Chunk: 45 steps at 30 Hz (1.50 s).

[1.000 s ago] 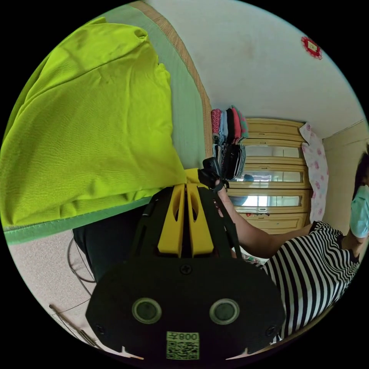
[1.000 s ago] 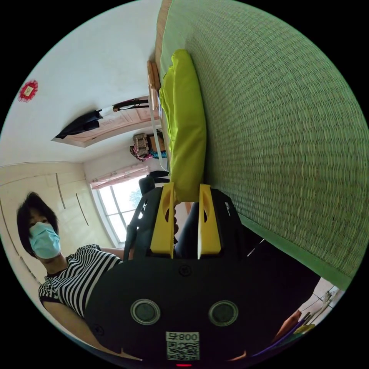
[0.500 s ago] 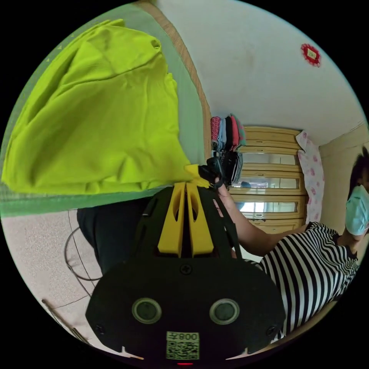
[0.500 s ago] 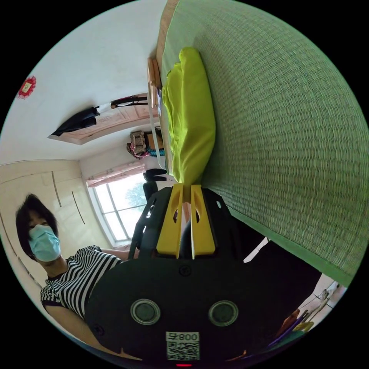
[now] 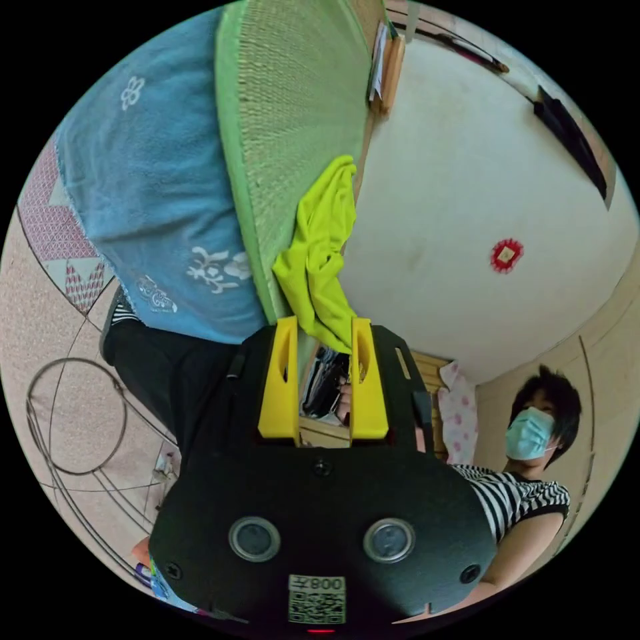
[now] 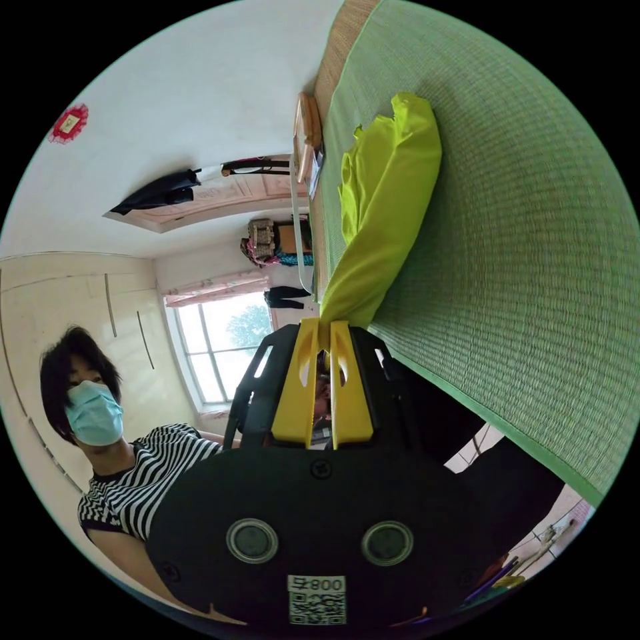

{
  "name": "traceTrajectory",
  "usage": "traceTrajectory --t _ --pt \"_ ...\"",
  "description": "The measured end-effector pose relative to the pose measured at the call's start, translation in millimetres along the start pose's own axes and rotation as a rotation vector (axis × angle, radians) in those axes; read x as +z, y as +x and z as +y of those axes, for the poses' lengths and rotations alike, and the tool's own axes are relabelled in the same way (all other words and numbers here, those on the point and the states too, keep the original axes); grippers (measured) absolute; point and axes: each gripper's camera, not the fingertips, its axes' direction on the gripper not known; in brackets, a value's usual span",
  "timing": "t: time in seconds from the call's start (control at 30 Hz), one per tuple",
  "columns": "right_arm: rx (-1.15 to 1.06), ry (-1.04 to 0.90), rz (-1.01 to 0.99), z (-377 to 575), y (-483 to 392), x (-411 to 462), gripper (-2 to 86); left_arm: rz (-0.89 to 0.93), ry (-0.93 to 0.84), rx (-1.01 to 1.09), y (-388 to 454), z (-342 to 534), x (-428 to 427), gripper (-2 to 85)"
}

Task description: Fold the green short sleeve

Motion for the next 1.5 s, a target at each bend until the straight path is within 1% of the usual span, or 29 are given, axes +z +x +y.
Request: traceTrajectory --t 0.1,0.33,0.47,0.63,0.77,1.07,1.37,1.5 --pt "-0.007 0.005 -0.006 2 2 2 2.0 0.019 0.044 -0.023 -9 -4 -13 12.3" --pt "-0.016 0.004 -0.007 10 13 7 2.1 0.025 0.063 -0.031 -17 -15 -28 11.8" --pt "-0.015 0.003 0.0 18 22 8 2.2 -0.018 0.051 -0.05 -23 -18 -33 7.6" --pt "0.001 0.0 0.023 38 42 5 2.2 -0.005 0.073 -0.04 -23 -16 -43 3.2" --pt "0.02 0.012 0.023 57 59 0 2.2 -0.039 0.042 -0.001 -12 -14 -48 2.1" --pt "0.004 0.041 0.019 128 83 -19 2.2 -0.019 -0.006 0.104 21 11 -56 1.3" --pt "-0.1 0.107 -0.027 213 91 -47 2.2 0.037 -0.068 0.265 76 33 -40 1.0" --pt "-0.181 0.177 -0.061 263 89 -72 2.1 0.086 -0.118 0.327 101 44 -19 1.0"
